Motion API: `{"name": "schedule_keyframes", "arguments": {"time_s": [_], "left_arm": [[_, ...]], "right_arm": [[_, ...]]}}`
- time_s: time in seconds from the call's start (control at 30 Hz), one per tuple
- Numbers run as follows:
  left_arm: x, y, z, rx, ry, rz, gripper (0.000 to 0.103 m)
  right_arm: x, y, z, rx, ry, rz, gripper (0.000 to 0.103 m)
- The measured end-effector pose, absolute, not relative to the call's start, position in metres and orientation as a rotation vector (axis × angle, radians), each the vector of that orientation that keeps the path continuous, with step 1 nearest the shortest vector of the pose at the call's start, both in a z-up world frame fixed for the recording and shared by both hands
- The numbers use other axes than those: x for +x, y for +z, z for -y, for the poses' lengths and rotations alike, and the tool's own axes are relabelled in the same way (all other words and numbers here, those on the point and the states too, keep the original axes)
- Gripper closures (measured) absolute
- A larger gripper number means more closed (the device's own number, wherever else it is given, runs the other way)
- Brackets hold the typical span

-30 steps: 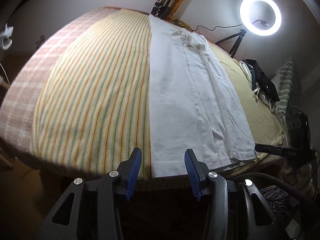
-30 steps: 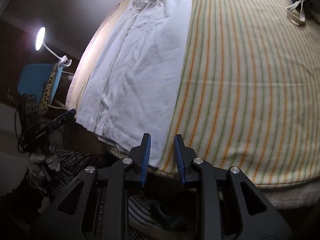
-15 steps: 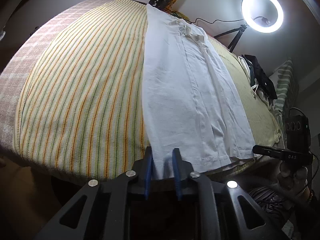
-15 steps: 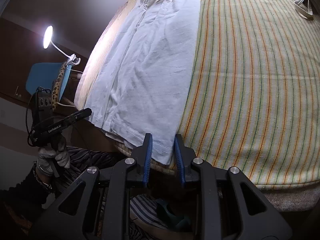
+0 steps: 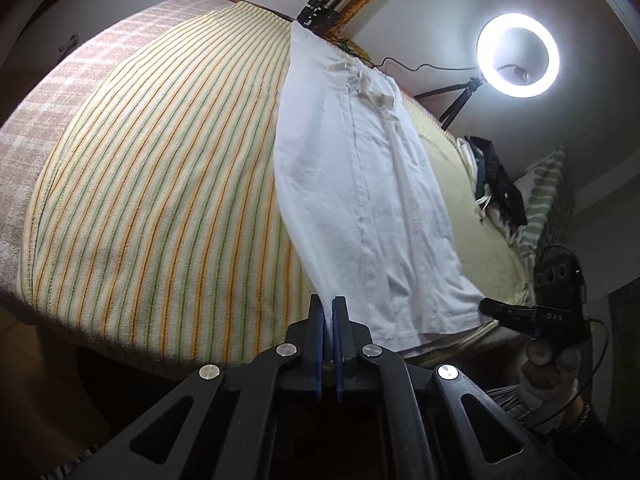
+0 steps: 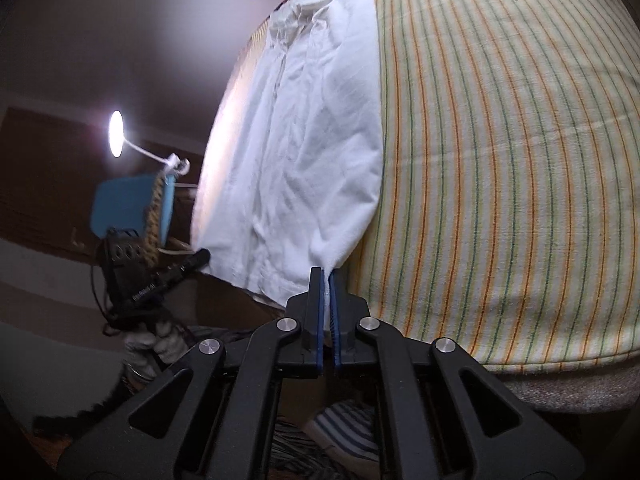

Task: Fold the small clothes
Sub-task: 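Grasp the hem with the right gripper and fold it toward the collar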

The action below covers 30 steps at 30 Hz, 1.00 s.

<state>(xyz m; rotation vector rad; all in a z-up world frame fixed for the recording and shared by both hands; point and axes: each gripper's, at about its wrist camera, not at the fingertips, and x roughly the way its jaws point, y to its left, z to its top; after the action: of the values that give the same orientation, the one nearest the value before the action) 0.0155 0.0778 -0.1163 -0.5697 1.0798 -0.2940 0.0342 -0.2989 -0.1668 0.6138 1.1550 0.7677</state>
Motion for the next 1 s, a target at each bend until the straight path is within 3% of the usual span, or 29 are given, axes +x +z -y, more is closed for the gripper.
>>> {"name": "schedule_keyframes", "arguments": {"time_s": [0.53, 1.0], "left_arm": [[0.080, -0.078, -0.087, -0.594, -0.314, -0.991, 0.103], [0.156, -0.092, -0.100, -0.555, -0.226, -1.007, 0.103]], "right_arm": [[0.085, -0.126, 0.314, 0.682, 0.741, -1.020, 0.099], [0.161, -0.131, 0.300, 0.655, 0.652, -1.009, 0.099]]}}
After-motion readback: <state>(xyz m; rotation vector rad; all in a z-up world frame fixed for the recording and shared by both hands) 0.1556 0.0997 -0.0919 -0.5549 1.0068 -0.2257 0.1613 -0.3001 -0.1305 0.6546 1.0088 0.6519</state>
